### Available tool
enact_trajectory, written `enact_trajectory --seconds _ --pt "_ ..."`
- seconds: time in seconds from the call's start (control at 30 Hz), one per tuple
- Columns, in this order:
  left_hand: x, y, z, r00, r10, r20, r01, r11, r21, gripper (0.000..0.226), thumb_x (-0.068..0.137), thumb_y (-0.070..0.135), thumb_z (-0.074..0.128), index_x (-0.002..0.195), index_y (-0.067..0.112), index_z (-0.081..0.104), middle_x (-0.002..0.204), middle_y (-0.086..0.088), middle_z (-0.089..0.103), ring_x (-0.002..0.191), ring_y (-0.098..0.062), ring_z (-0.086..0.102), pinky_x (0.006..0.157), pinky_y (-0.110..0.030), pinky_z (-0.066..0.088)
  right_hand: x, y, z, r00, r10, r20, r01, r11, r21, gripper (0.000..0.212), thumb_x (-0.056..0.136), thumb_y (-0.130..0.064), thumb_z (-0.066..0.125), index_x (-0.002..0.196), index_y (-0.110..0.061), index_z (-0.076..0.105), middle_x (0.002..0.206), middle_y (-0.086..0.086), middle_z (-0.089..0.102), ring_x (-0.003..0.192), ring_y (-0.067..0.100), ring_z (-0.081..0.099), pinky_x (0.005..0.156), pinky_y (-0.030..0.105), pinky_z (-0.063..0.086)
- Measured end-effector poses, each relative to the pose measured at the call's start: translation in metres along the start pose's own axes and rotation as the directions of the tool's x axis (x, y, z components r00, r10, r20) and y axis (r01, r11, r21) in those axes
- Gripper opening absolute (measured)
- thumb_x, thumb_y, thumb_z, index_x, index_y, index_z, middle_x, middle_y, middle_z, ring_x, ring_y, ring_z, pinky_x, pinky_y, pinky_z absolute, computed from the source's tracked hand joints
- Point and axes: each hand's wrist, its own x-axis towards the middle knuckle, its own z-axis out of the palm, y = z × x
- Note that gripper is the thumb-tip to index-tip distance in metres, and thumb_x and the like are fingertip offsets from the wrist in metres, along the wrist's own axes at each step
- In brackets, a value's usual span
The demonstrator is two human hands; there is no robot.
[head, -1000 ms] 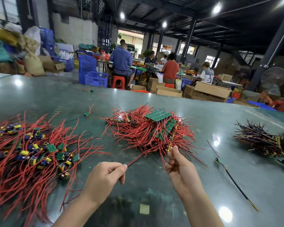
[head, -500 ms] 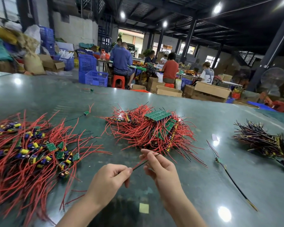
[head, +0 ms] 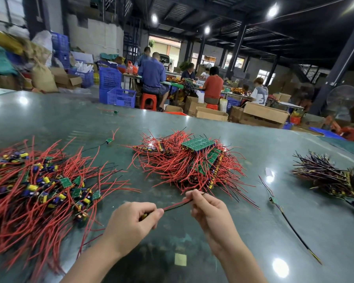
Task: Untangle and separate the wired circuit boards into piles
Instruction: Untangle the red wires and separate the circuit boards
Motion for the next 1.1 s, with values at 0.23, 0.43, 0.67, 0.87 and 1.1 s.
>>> enact_trajectory --seconds 0.23,0.43,0.67,0.87,1.1 --pt "-0.001 -0.001 -0.001 0.999 0.017 -0.028 -0.016 0.999 0.031 0.040 0.079 0.046 0.045 0.050 0.018 0.048 0.040 0.006 0.040 0.044 -0.008 0.041 0.048 -0.019 0.023 0.001 0.000 0.001 0.992 -0.063 -0.106 0.057 0.996 -0.062 0.013 0.079 -0.018 0.066 0.074 -0.013 0.078 0.075 -0.003 0.070 0.062 0.001 0.056 0.060 0.012 0.047" --pt "-0.002 0.000 0.002 0.997 0.052 -0.060 -0.048 0.996 0.076 0.049 0.078 0.055 0.040 0.056 0.012 0.048 0.043 0.005 0.040 0.046 -0.009 0.041 0.050 -0.019 0.026 0.004 -0.003 0.000 0.992 0.115 -0.055 -0.094 0.951 0.295 0.012 0.068 -0.015 0.065 0.067 -0.009 0.076 0.061 0.001 0.063 0.050 0.004 0.057 0.053 0.015 0.052" --pt "-0.001 0.000 -0.001 0.999 0.001 -0.035 0.002 0.998 0.062 0.040 0.077 0.050 0.043 0.050 0.021 0.047 0.042 0.006 0.043 0.046 -0.008 0.043 0.049 -0.021 0.021 0.009 -0.004 -0.006 0.979 0.176 -0.105 -0.143 0.954 0.264 0.017 0.069 -0.020 0.064 0.064 -0.009 0.076 0.059 0.002 0.063 0.045 0.004 0.054 0.050 0.015 0.051" --pt "0.003 0.003 -0.005 0.978 -0.133 -0.159 0.180 0.924 0.337 0.050 0.085 0.055 0.038 0.062 0.014 0.054 0.055 0.001 0.057 0.060 -0.013 0.056 0.056 -0.030 0.034 0.011 -0.003 -0.012 0.970 0.179 -0.167 -0.145 0.969 0.199 0.014 0.072 -0.020 0.069 0.076 -0.009 0.077 0.068 0.001 0.069 0.046 0.003 0.053 0.048 0.014 0.049" --pt "0.014 -0.054 -0.058 0.755 -0.078 -0.651 0.509 0.695 0.508 0.042 0.081 0.031 0.048 0.107 0.004 0.068 0.108 -0.028 0.060 0.096 -0.046 0.049 0.077 -0.050 0.041 0.016 -0.004 -0.020 0.942 0.292 -0.164 -0.251 0.940 0.233 0.027 0.065 -0.023 0.073 0.089 -0.010 0.075 0.069 -0.002 0.068 0.047 0.005 0.052 0.043 0.019 0.047"
